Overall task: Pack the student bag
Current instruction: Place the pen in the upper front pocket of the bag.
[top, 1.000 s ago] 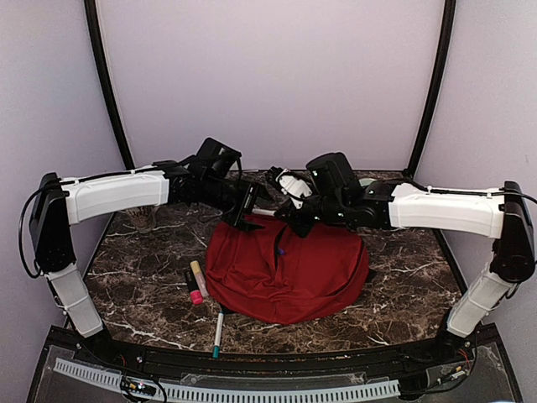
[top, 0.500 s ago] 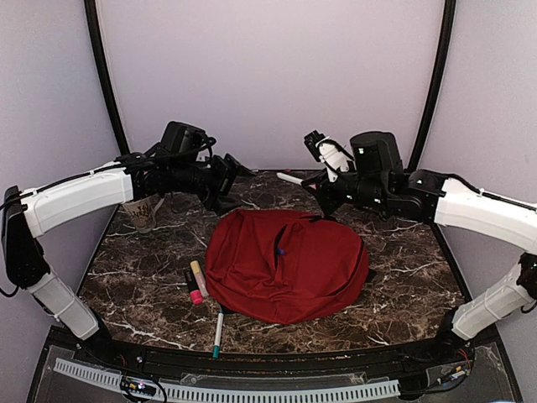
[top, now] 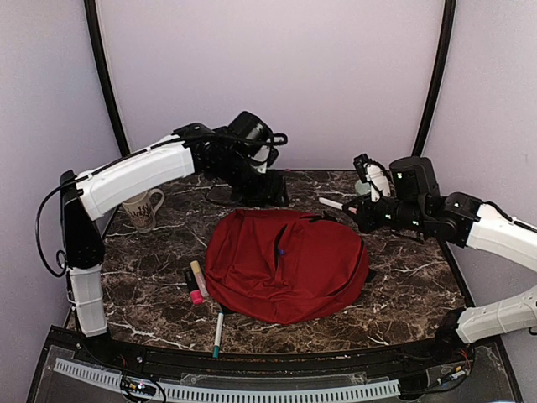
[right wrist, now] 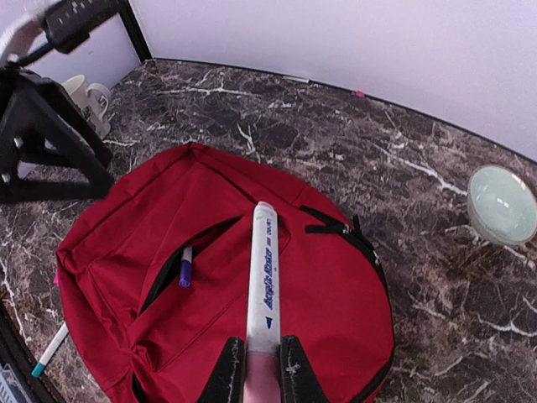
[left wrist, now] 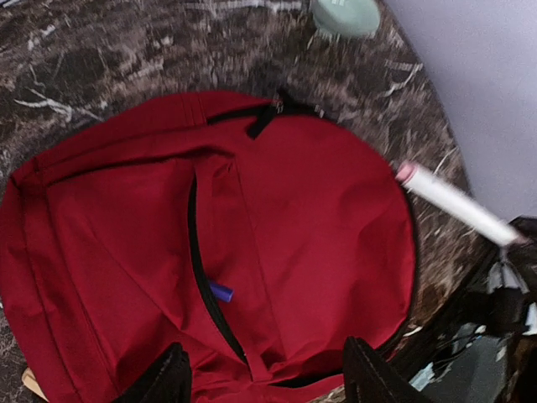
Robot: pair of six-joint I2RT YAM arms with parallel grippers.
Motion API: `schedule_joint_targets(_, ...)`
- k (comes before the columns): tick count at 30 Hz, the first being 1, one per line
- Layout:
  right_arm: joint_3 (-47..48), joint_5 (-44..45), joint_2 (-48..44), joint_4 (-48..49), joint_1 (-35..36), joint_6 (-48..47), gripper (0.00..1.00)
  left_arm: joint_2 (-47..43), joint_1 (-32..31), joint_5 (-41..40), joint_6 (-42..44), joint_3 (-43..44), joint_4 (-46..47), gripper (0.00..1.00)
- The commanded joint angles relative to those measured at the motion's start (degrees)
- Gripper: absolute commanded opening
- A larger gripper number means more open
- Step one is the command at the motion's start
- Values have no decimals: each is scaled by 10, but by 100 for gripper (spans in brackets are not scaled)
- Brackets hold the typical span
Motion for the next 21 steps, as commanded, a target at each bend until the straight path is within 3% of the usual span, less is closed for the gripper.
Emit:
schedule_joint_targets(1,-39,-9,-33,-11,-7,64,0,66,-48,-79,84,47,-154,64)
schedule_joint_targets(8,-74,-20,-56,-16,-10,86,0,122,-82,-151,50,50,-167,62)
schedule_joint_targets(21,-76,-76,-28,3,-15,68,0,179,-83,-197,42,103,-155,53)
